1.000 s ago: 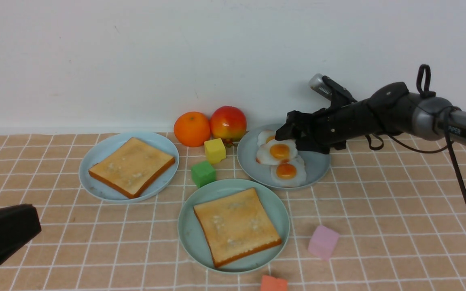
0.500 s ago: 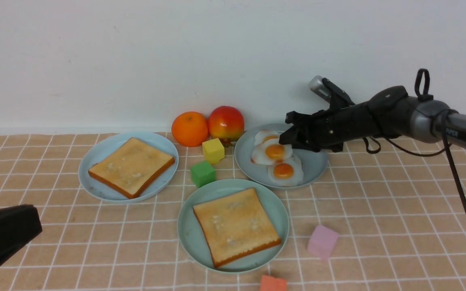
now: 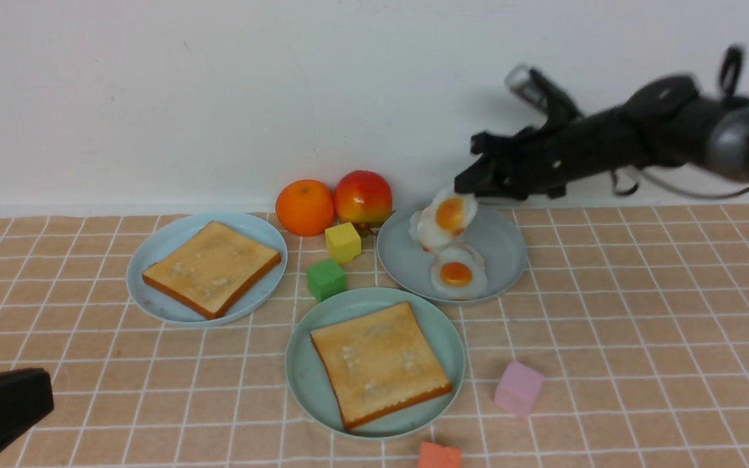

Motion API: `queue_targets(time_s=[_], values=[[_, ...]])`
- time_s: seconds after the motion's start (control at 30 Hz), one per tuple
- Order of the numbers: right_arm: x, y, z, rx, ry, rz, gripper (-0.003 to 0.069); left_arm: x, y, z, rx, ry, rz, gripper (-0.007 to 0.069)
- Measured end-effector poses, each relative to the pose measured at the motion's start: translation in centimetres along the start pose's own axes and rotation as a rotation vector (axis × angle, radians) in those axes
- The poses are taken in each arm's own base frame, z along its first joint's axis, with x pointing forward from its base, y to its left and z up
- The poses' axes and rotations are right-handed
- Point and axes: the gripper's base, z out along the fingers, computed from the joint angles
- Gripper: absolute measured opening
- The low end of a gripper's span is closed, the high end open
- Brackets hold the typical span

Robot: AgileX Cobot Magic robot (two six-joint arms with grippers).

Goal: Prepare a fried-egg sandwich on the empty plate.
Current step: Use the right arm to place the fried egg on the slice of bread in the middle, then use the left arm to grab a slice of bread

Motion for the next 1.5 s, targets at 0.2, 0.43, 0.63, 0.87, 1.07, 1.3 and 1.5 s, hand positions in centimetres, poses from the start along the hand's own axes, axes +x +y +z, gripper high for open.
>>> queue_targets(time_s=[0.2,0.43,0.63,0.87,1.07,1.3,1.5], values=[[5.4,6.2,-3.7,-0.07,0.133,-0.089,0.0076,0.1,0.1,0.0,-0.012,0.017,0.001,-0.0004],[11.9,8.7,-1.4,-0.136,0.113,-0.055,0.0076,0.2,0.1,0.0,-0.017,0.019,0.004,0.0],[13.1,7.8,1.7,-0.152,0.086,0.054,0.0076,0.2,0.2,0.0,-0.023,0.024,0.006,0.0003],[14.4,5.2,4.2,-0.079,0.12,0.128,0.0076,0.3,0.3,0.0,-0.032,0.037,0.024,0.0006],[15.0,4.0,4.8,-0.005,0.147,0.194,0.0238,0.3,0.3,0.0,-0.032,0.037,0.025,0.0011],[14.0,4.0,3.0,0.04,0.147,0.075,0.0521,0.3,0.2,0.0,-0.027,0.038,0.016,0.0019],[11.7,6.9,-4.9,0.063,0.19,-0.048,0.0475,1.1,-0.1,1.5,-0.047,0.171,-0.037,0.0021]])
